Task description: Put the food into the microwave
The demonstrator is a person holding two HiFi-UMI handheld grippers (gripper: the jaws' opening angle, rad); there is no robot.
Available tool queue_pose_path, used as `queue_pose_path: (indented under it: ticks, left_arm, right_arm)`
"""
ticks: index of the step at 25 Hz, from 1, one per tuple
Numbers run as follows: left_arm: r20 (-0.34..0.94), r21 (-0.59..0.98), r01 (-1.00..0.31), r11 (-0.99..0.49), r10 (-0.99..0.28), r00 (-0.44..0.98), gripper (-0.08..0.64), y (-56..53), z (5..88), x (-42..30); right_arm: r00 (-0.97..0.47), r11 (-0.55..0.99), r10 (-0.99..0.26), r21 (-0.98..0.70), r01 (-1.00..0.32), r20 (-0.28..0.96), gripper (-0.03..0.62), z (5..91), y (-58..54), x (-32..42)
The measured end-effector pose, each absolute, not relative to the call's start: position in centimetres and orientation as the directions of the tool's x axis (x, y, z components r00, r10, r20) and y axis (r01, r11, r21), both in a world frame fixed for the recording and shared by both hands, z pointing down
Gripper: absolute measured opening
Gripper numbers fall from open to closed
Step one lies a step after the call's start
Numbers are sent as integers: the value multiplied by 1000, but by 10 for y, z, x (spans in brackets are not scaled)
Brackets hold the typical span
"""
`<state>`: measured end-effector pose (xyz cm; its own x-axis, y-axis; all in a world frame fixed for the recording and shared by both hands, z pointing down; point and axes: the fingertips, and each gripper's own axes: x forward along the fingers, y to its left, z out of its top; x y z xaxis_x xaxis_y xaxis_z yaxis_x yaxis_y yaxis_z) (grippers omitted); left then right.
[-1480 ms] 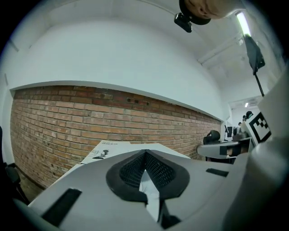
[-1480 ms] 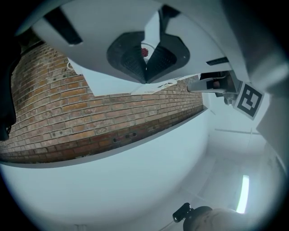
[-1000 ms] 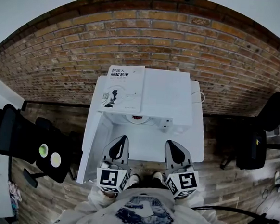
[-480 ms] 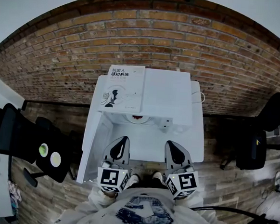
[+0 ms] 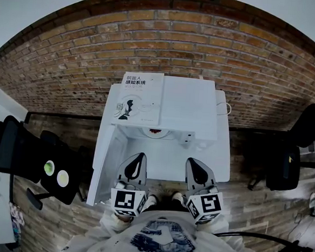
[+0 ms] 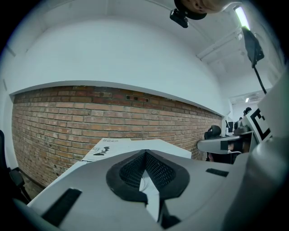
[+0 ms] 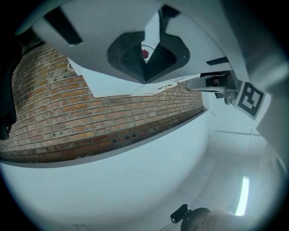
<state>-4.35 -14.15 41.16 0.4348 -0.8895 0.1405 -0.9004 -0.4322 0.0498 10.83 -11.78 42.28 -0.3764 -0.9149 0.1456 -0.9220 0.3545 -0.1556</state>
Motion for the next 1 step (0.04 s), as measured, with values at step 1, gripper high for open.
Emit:
queue_pose_path:
  ticks: [1]
  left_arm:
    - [141,49,-900,-433,-889,435,6,-142,411,-43]
  right_arm:
    - [-375,353,-915,-157,-922,146,12,423,-118,108]
